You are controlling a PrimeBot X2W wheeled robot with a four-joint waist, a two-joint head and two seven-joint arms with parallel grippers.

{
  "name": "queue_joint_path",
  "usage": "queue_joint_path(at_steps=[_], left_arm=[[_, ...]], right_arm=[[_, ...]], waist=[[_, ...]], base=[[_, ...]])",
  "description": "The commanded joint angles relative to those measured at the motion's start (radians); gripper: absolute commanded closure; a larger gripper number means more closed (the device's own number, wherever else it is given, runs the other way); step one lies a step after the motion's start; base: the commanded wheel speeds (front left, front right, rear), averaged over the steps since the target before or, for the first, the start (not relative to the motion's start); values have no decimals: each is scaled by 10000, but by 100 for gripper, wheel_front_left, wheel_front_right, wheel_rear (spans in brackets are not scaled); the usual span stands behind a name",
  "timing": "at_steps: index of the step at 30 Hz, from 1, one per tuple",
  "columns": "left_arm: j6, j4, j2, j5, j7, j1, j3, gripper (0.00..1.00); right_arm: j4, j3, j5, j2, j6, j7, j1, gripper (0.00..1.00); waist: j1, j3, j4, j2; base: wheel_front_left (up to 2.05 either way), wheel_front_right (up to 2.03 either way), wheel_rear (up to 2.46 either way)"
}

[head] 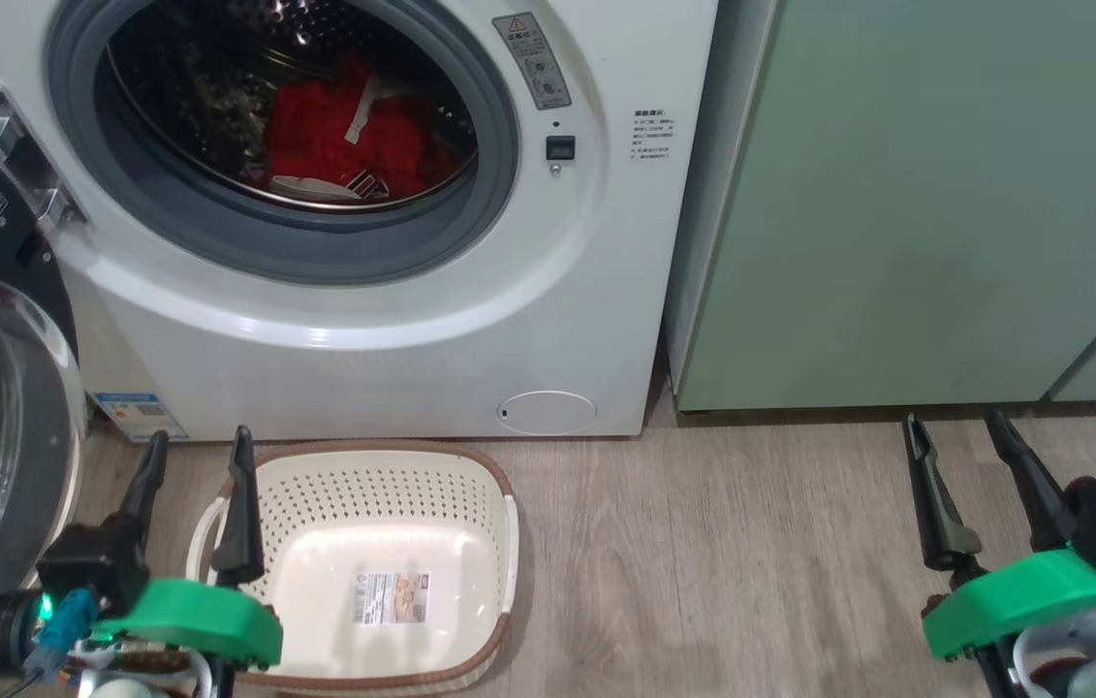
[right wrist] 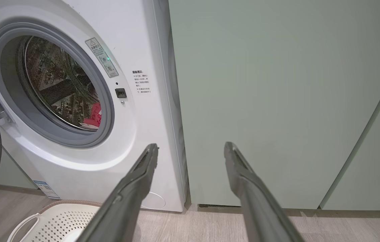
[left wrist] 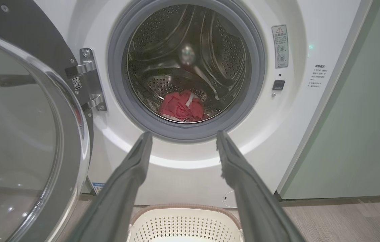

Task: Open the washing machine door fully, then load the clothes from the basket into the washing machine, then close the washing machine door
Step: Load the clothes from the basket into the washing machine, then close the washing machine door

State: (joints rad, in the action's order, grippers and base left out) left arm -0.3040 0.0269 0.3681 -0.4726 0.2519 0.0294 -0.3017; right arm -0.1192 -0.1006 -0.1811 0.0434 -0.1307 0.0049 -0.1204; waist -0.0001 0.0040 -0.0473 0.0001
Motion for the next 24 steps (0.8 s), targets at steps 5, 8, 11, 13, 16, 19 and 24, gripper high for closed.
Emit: queue_joint_path(at_steps=[5, 8, 11, 13, 16, 19, 24], left_arm=[[-73, 366, 297, 8, 38, -290, 397, 0], [-91, 405, 303, 5, 27, -291, 378, 0], [-98, 440, 314, 3, 21, -310, 362, 0], [-103, 443, 321, 1, 21, -317, 352, 0], [-115, 436, 324, -9, 20, -316, 340, 0], [-125, 430, 328, -12, 19, -325, 321, 0], [-135, 434, 329, -10, 21, -329, 281, 0]], right_arm=[[-367, 197, 74, 68, 0, -20, 172, 0], [-367, 199, 72, 68, 0, -26, 185, 0], [-370, 195, 73, 68, 0, -34, 207, 0], [-359, 198, 73, 68, 0, -32, 216, 0], [-345, 185, 78, 68, 0, -28, 220, 0], [-337, 189, 76, 68, 0, -30, 234, 0], [-325, 191, 70, 68, 0, -39, 240, 0]], waist=[[1, 14, -12, -1], [1, 25, -13, -1], [1, 53, -12, -1], [1, 47, -12, -1], [1, 37, -12, -1], [1, 34, -8, -1], [1, 13, 5, -1]], base=[[0, 0, 0], [0, 0, 0], [0, 0, 0], [0, 0, 0], [0, 0, 0], [0, 0, 0], [-11, 11, 0]])
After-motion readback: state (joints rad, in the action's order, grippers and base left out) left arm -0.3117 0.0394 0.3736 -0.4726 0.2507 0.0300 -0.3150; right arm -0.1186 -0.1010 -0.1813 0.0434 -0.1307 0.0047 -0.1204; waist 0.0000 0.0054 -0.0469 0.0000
